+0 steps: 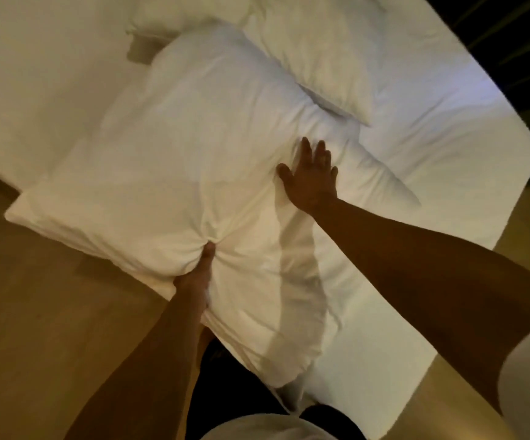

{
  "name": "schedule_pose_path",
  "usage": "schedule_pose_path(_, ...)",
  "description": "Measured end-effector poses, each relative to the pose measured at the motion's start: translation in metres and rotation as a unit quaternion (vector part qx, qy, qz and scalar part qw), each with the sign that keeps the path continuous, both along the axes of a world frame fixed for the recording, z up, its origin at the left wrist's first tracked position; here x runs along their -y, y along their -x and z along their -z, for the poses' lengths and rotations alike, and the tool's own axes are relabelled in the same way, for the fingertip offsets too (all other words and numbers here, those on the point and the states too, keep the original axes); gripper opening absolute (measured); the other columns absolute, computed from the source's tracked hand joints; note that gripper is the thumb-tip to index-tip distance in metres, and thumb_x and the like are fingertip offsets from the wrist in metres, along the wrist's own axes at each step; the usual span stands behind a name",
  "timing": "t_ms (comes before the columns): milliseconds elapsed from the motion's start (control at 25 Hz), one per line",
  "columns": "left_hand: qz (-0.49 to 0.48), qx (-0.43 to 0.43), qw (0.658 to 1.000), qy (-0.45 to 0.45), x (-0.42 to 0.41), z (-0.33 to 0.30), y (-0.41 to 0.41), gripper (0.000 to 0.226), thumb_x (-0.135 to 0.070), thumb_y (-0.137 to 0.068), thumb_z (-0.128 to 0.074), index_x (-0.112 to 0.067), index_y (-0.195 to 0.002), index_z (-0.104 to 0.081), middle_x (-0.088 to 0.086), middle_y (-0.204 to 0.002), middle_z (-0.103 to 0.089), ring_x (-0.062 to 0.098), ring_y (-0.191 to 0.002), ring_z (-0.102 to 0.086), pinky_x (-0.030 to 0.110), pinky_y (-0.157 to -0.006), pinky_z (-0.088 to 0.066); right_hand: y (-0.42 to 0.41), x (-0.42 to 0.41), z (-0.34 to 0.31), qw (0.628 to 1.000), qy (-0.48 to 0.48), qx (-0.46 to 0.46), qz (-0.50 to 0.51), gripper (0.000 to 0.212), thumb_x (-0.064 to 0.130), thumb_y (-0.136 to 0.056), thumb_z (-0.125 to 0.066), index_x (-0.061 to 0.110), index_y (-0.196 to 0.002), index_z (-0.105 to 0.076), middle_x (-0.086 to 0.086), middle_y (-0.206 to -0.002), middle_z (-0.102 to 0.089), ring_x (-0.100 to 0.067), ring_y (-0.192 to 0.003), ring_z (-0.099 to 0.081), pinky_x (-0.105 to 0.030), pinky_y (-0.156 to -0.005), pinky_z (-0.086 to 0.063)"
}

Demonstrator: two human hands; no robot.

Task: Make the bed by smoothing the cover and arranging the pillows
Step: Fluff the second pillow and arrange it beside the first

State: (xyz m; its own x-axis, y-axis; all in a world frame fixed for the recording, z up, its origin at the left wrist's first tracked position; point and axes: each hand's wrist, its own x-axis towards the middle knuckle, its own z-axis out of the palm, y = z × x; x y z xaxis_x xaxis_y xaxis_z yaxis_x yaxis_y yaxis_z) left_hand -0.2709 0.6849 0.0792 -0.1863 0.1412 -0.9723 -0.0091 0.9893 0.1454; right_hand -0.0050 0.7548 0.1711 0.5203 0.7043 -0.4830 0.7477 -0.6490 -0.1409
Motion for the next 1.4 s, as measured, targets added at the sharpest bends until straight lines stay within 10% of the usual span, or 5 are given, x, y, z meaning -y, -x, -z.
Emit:
schedule_pose_path(280, -0.069, -0.075, 0.989, -0.112, 0.004, -0.008, -0.025, 0.143, -0.085, -0.025, -0.079, -0.014, -0.145, -0.047, 0.007, -0.146, -0.052, 0.03, -0.13, -0.05, 0.043, -0.113, -0.038, -0.08, -0.045, 0.023, 0.999, 0.019, 0.027, -0.02, 0.107, 0.083, -0.081, -0.038, 0.006, -0.153, -0.018, -0.024, -0.153, -0.033, -0.04, -0.142, -0.03, -0.057, -0.118, -0.021)
schedule_pose_path(560, -0.198, -0.137, 0.965, -0.105, 0.014, 0.01, -0.047, 0.108, -0.06, -0.063, -0.084, -0.003, -0.145, -0.042, 0.016, -0.147, -0.049, 0.036, -0.13, -0.048, 0.039, -0.108, -0.039, -0.103, -0.082, 0.11, 0.999, 0.014, -0.024, -0.036, 0.154, 0.106, -0.046, -0.023, -0.002, -0.155, -0.012, -0.03, -0.155, -0.028, -0.043, -0.143, -0.029, -0.05, -0.119, -0.021)
schedule_pose_path(880, -0.151, -0.259, 0.934, -0.196, 0.018, 0.075, -0.072, 0.057, -0.044, -0.086, -0.073, -0.007, -0.129, -0.063, 0.011, -0.128, -0.067, 0.025, -0.118, -0.064, 0.01, -0.07, -0.046, -0.125, -0.08, 0.196, 0.993, -0.113, 0.016, -0.029, 0.124, 0.092, -0.06, -0.052, 0.003, -0.143, -0.032, -0.021, -0.138, -0.045, -0.041, -0.129, -0.042, -0.051, -0.107, -0.033)
schedule_pose_path(1400, -0.185, -0.17, 0.955, -0.161, 0.027, 0.024, -0.039, 0.104, -0.06, -0.068, -0.082, -0.004, -0.146, -0.041, 0.013, -0.147, -0.05, 0.03, -0.129, -0.052, 0.026, -0.092, -0.039, -0.133, -0.076, 0.125, 0.982, -0.145, -0.113, -0.03, 0.08, 0.065, -0.077, -0.07, 0.011, -0.134, -0.055, -0.016, -0.138, -0.058, -0.037, -0.129, -0.05, -0.042, -0.107, -0.039)
